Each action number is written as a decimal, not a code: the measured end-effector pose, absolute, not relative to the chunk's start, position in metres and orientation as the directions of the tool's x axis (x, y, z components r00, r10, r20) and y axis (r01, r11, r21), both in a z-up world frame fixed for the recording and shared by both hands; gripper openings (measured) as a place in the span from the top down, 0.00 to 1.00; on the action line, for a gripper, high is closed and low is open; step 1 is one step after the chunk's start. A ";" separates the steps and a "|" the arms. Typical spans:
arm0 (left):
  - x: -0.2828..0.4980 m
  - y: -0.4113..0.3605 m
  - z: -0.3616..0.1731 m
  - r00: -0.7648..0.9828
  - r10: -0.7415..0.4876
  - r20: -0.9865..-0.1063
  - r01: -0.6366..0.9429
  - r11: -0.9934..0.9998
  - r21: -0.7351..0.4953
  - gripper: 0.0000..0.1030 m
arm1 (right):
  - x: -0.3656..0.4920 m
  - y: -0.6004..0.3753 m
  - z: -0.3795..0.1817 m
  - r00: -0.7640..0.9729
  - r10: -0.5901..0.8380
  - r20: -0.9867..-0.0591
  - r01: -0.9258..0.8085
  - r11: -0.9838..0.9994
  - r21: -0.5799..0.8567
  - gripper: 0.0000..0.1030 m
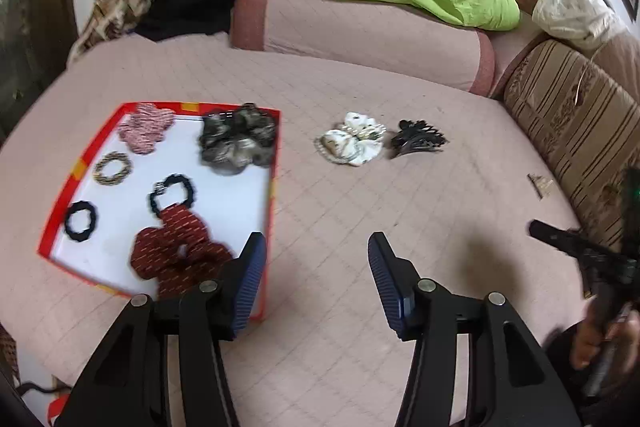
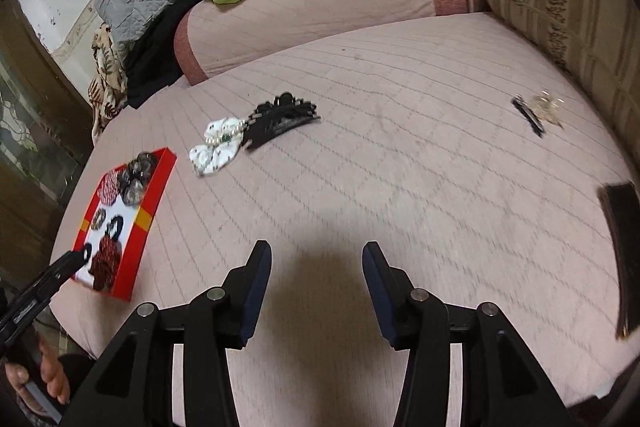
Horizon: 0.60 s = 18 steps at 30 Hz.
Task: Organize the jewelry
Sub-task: 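Move both grippers toward the white scrunchie and black claw clip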
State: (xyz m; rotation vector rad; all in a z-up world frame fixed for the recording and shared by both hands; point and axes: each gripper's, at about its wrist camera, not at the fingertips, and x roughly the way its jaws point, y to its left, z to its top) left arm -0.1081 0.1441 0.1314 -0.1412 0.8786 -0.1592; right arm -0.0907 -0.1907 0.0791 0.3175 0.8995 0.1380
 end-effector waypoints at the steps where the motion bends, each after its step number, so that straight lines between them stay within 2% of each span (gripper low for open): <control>1: -0.099 0.144 0.134 0.614 -0.218 -0.759 0.076 0.973 -0.217 0.50 | -0.083 -0.192 0.080 0.623 0.254 -0.740 0.012 0.943 0.334 0.50; 5: -0.051 0.145 0.133 0.541 -0.328 -0.775 0.022 0.926 -0.376 0.50 | -0.043 -0.193 0.086 0.657 0.284 -0.699 -0.011 0.930 0.367 0.50; 11: 0.006 0.121 0.130 0.555 -0.248 -0.794 0.007 0.956 -0.294 0.50 | 0.024 -0.184 0.077 0.659 0.325 -0.678 -0.046 0.917 0.396 0.50; 18: 0.072 0.093 0.101 0.484 -0.294 -0.824 0.009 0.943 -0.331 0.50 | 0.083 -0.184 0.057 0.657 0.357 -0.664 -0.049 0.899 0.435 0.47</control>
